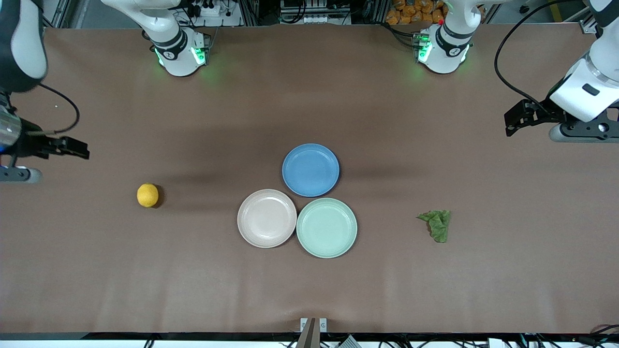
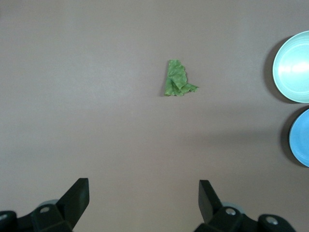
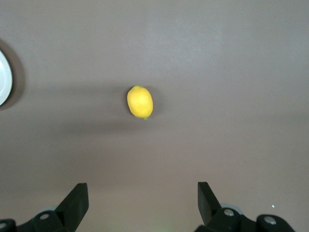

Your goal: Pick lemon and lettuce from plates

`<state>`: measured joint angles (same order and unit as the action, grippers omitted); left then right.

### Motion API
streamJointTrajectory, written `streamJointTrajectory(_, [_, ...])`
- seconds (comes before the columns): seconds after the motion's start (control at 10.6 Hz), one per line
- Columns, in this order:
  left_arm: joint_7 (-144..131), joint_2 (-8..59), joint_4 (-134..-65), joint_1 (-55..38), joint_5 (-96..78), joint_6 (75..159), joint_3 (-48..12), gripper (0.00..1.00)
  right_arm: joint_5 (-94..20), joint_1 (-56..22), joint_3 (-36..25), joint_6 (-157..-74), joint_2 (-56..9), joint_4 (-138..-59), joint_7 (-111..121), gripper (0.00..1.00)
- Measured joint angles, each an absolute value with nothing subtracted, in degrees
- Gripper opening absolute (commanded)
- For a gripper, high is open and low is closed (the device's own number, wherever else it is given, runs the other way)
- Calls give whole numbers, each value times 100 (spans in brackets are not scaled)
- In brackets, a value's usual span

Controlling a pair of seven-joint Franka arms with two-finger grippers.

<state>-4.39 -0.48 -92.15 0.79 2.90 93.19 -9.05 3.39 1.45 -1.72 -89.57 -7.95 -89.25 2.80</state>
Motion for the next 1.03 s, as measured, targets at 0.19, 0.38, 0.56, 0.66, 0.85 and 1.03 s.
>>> streamJointTrajectory(0.19, [-439,-79,-9114,84,290,9193,-875,100,338,143,-154,-8484,-600,-8746,281,100])
streamJointTrajectory(0.38, [-439,-97,-9077,91,290,9175,-868,100,338,142,-137,-8166,-472,-8603,281,100])
streamJointTrajectory(0.56, [-439,-98,-9070,91,290,9171,-868,100,337,136,-110,-7936,-445,-8491,285,100])
streamJointTrajectory(0.66, [-439,-98,-9048,92,290,9171,-868,100,337,130,-85,-7872,-436,-8447,285,100])
streamJointTrajectory(0.85, [-439,-100,-8959,91,290,9171,-868,100,337,126,-67,-7850,-393,-8414,285,100])
streamJointTrajectory(1.03, [-439,-99,-8932,91,290,9169,-879,100,331,125,-64,-7905,-382,-8413,285,100])
